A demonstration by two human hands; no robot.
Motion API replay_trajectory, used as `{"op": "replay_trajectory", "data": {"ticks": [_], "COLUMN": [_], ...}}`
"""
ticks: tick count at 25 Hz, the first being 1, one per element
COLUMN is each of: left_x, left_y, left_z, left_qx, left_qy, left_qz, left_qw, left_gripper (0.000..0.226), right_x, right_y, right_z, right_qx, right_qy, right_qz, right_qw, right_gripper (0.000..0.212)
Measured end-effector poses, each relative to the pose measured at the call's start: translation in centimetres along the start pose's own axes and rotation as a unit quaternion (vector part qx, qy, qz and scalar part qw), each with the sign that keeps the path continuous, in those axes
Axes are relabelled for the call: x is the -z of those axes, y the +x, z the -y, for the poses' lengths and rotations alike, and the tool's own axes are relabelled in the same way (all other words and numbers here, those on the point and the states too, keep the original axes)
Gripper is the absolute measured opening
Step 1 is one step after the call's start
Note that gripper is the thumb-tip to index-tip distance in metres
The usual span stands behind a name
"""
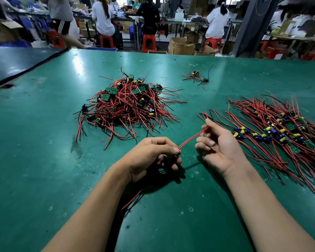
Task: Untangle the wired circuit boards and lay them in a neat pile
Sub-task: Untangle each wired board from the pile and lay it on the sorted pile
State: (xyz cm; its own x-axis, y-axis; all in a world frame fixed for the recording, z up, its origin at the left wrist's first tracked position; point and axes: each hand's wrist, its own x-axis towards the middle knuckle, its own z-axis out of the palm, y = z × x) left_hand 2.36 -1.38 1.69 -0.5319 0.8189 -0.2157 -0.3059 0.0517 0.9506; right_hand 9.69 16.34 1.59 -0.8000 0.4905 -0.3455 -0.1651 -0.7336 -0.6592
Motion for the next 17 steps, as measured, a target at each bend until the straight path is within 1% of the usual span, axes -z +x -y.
{"op": "replay_trajectory", "data": {"ticks": [3, 5, 6, 7, 10, 11, 12, 14, 15, 16, 17], "left_x": [-0.2, -0.4, -0.5, -0.6, -0.2, 0.0, 0.2, 0.4, 0.4, 0.4, 0.5], "left_y": [0.2, 0.4, 0.6, 0.7, 0.8, 0.8, 0.8, 0.8, 0.7, 0.8, 0.8], "left_z": [0.1, 0.3, 0.3, 0.4, 0.1, 0.0, -0.2, -0.4, -0.5, -0.6, -0.6], "left_qx": [-0.007, -0.009, -0.011, -0.012, -0.020, -0.025, -0.033, -0.060, -0.076, -0.092, -0.106], "left_qy": [-0.036, -0.059, -0.078, -0.103, -0.187, -0.203, -0.215, -0.242, -0.257, -0.267, -0.267], "left_qz": [-0.037, -0.069, -0.083, -0.095, -0.117, -0.115, -0.111, -0.109, -0.112, -0.116, -0.123], "left_qw": [0.999, 0.996, 0.993, 0.990, 0.975, 0.972, 0.970, 0.962, 0.957, 0.952, 0.950], "left_gripper": [0.006, 0.002, 0.003, 0.006, 0.012, 0.015, 0.017, 0.020, 0.021, 0.024, 0.027], "right_x": [-0.1, 0.0, 0.0, 0.1, 0.5, 0.5, 0.6, 0.7, 0.6, 0.4, 0.2], "right_y": [0.1, 0.1, 0.2, 0.2, 0.3, 0.2, 0.2, 0.0, -0.3, -0.6, -1.0], "right_z": [-0.3, -0.7, -0.8, -1.0, -1.8, -2.0, -2.2, -2.3, -2.4, -2.7, -3.0], "right_qx": [0.076, 0.101, 0.109, 0.115, 0.140, 0.160, 0.189, 0.252, 0.256, 0.233, 0.194], "right_qy": [-0.105, -0.148, -0.170, -0.200, -0.301, -0.338, -0.398, -0.542, -0.582, -0.588, -0.566], "right_qz": [-0.036, -0.042, -0.041, -0.039, -0.027, -0.012, 0.002, 0.030, 0.055, 0.089, 0.128], "right_qw": [0.991, 0.983, 0.979, 0.972, 0.943, 0.928, 0.898, 0.801, 0.770, 0.770, 0.791], "right_gripper": [0.038, 0.053, 0.056, 0.054, 0.033, 0.026, 0.018, 0.008, 0.007, 0.010, 0.015]}}
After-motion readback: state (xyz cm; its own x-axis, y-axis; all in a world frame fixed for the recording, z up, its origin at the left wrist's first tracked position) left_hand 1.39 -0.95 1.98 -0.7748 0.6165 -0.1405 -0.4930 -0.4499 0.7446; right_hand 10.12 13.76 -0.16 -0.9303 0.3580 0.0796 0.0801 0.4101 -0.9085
